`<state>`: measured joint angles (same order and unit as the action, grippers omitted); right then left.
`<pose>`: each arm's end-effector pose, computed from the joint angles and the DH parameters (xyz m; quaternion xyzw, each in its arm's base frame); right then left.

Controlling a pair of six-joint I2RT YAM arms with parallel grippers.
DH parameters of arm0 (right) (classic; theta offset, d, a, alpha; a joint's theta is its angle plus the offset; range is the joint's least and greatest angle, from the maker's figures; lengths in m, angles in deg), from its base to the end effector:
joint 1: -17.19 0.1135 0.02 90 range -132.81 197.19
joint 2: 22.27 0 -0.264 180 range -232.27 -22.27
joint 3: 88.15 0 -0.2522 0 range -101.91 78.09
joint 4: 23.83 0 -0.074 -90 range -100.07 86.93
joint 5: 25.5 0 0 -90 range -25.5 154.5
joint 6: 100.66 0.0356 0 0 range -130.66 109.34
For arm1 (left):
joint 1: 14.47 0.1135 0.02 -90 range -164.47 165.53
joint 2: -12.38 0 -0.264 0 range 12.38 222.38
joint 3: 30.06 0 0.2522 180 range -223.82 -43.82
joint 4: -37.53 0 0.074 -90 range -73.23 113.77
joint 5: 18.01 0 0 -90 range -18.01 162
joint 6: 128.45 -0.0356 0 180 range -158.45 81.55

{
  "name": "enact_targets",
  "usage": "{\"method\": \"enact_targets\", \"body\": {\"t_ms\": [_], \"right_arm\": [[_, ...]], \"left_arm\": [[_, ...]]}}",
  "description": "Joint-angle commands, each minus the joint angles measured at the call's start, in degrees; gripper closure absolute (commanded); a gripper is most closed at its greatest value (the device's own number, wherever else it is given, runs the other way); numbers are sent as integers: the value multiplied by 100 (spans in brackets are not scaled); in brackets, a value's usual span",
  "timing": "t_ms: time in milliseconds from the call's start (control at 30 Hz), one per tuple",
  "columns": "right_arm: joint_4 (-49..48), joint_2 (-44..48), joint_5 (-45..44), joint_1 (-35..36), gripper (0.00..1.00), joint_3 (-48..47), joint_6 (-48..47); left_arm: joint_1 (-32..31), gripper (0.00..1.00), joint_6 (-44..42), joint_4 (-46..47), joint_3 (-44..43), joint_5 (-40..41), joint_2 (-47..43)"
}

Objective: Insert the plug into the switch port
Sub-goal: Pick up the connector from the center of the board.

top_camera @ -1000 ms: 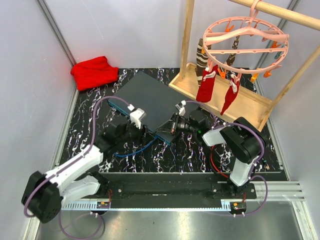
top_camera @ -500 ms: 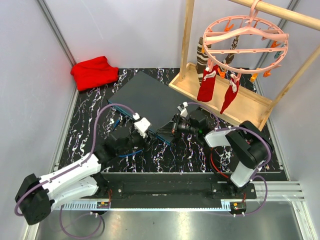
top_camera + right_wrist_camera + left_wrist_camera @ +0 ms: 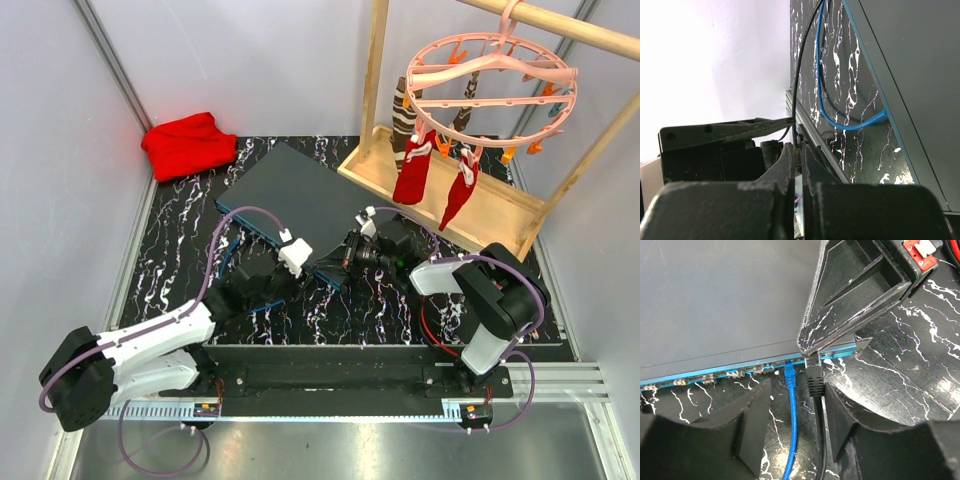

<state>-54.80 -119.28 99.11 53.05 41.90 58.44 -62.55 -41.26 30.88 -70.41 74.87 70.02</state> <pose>0.2502 0.2058 0.1623 0.0469 0.7822 0.6000 0.1610 0.1481 -0.1622 0.2171 0.3477 0.7627 -0.1903 0.5110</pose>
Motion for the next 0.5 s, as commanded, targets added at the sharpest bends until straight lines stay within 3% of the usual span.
{"method": "enact_targets", "body": {"t_ms": [0, 200, 300, 333, 400, 467], "right_arm": [[-62, 244, -95, 97, 100, -134, -125], [-53, 262, -104, 115, 100, -126, -142], [-45, 270, -104, 132, 100, -117, -160], [-36, 262, -112, 132, 100, -126, -177], [25, 262, -130, 141, 100, -117, -221], [183, 306, -209, 141, 100, -99, -353]], "left_arm": [[-27, 53, 114, 440, -57, 187, 88], [-62, 58, 184, 537, -31, 117, 159], [-79, 72, 210, 528, -31, 108, 177], [-71, 86, 219, 528, -31, 108, 168], [-79, 100, 254, 510, -30, 64, 159], [-79, 100, 263, 432, -39, 20, 176]]}}
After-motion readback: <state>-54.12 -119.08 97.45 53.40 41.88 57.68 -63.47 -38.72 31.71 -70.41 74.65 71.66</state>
